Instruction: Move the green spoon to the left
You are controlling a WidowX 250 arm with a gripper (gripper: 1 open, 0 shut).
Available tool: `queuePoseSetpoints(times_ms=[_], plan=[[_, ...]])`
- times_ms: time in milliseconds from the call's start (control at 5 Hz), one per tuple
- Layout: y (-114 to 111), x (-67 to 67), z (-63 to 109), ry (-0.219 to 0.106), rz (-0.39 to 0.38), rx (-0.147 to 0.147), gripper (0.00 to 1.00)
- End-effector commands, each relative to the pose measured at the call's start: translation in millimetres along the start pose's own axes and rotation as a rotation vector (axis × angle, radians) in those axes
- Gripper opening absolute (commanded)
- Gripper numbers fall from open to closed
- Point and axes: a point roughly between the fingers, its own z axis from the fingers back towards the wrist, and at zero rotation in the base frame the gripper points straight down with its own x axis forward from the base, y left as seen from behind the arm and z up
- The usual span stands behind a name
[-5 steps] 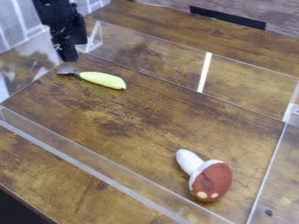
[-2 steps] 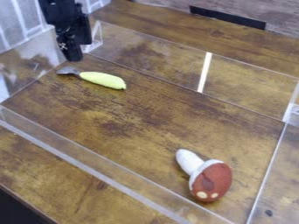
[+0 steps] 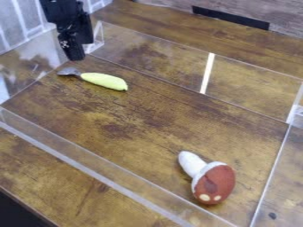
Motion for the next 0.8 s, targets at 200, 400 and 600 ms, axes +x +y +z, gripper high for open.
queuePoseSetpoints(times_ms=[200,400,600], plan=[[-18,-78.8,38.3,0.026,0.05,-0.074,1.0],[-20,-98.4,41.4,0.037,0.107,-0.06,1.0],[-22,-104.2,37.3,0.045,0.143,-0.041,1.0]])
